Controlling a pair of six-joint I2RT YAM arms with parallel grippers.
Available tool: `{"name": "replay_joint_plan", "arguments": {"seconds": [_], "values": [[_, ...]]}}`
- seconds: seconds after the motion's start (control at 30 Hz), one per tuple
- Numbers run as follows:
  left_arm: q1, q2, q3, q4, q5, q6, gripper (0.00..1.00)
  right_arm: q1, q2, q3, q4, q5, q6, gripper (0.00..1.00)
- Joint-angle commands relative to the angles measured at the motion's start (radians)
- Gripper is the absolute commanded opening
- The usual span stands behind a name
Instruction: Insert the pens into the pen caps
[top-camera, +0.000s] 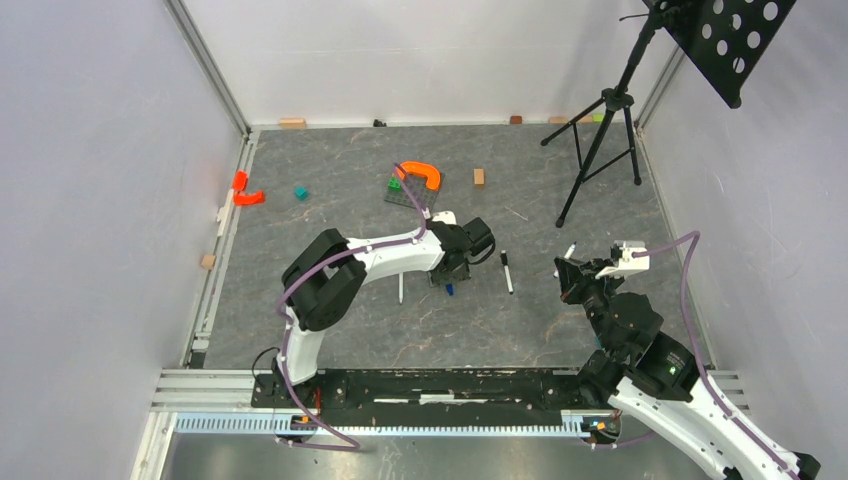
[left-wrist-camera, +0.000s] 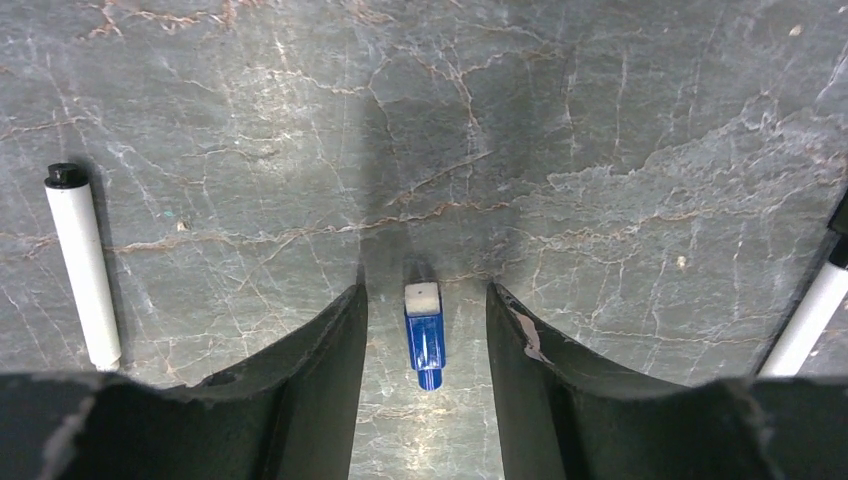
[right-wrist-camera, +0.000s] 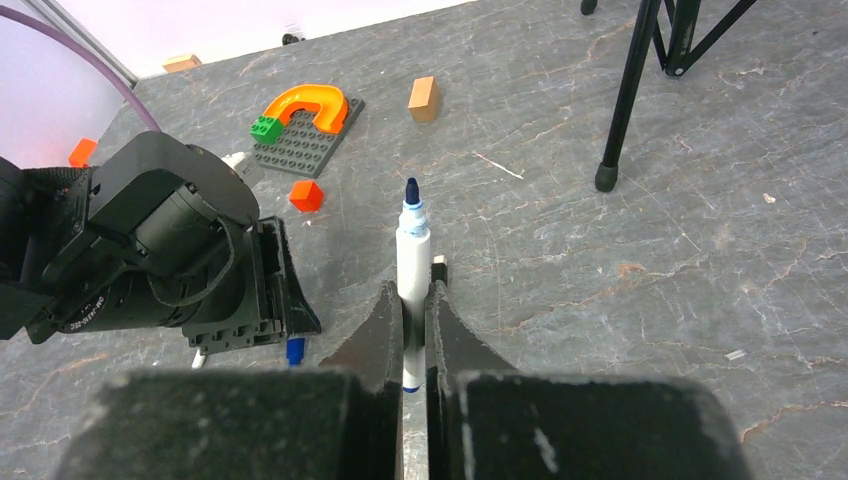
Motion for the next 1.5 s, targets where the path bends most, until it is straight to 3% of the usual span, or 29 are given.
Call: {"name": "replay_joint_plan", "arguments": {"seconds": [0.0,0.17,0.6,0.77,1.0,1.3,1.47], "values": [[-0.013,-0.035,-0.023,0.060,0.008,0.096,0.53,0.005,0.004,-0.003,0.022,-0.003,0.012,0.00],[-0.014,0.013,0.038,-0.026,0.011,0.063,0.48,0.006,0.000,-0.009,0.027,-0.009,0.020,0.00],[-0.014,0.031,-0.007,0.025,0.059,0.050,0.40,0.006,-0.024,0.001,0.001,-0.001,0.018,0.00],[-0.014,0.034,-0.018,0.034,0.062,0.043,0.22,0.006,-0.029,0.000,-0.002,-0.002,0.019,0.00],[-0.007,0.040,-0.015,0.086,0.058,0.116,0.05,0.006,-0.038,0.006,-0.020,0.006,0.017,0.00],[-0.001,-0.117,-0.093,0.262,0.084,0.223,0.02,0.006,-0.037,0.006,-0.015,0.011,0.013,0.00],[0.002,-0.278,-0.147,0.367,0.066,0.319,0.02,0.006,-0.030,-0.001,0.016,-0.003,0.002,0.00]]}}
